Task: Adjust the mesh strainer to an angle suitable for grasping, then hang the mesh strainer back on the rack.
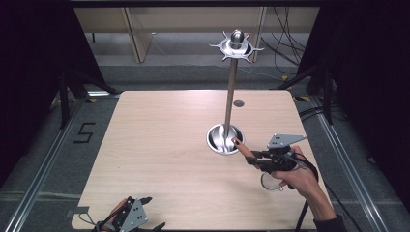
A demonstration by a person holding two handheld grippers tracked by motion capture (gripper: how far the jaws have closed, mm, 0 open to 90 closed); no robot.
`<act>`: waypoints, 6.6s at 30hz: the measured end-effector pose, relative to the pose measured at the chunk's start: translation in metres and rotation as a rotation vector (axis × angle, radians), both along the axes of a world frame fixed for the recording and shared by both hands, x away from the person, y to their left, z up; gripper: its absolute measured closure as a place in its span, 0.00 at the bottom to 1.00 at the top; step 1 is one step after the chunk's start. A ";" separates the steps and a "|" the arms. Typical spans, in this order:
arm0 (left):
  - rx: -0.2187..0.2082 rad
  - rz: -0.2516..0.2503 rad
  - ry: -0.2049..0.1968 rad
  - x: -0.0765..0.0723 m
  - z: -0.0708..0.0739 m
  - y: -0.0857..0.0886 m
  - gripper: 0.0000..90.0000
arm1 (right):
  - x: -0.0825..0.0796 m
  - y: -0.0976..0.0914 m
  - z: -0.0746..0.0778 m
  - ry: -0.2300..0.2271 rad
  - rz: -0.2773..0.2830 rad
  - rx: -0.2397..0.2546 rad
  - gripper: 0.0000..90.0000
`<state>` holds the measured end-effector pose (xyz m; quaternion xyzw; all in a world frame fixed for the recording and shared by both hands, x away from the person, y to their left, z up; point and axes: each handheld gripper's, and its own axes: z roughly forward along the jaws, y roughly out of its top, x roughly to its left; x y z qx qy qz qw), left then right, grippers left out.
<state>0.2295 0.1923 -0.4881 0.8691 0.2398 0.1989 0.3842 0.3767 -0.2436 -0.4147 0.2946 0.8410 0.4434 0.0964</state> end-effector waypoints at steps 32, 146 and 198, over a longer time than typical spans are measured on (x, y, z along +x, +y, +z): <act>-0.005 0.001 0.004 0.000 0.000 0.000 0.17 | 0.025 0.006 0.141 -0.293 -0.053 0.220 0.79; -0.001 0.002 -0.009 0.000 0.001 0.000 0.17 | 0.006 -0.005 0.083 -0.200 -0.179 0.195 0.43; -0.026 0.002 -0.016 0.002 0.001 0.001 0.17 | 0.007 0.012 0.024 -0.067 -0.154 0.088 0.39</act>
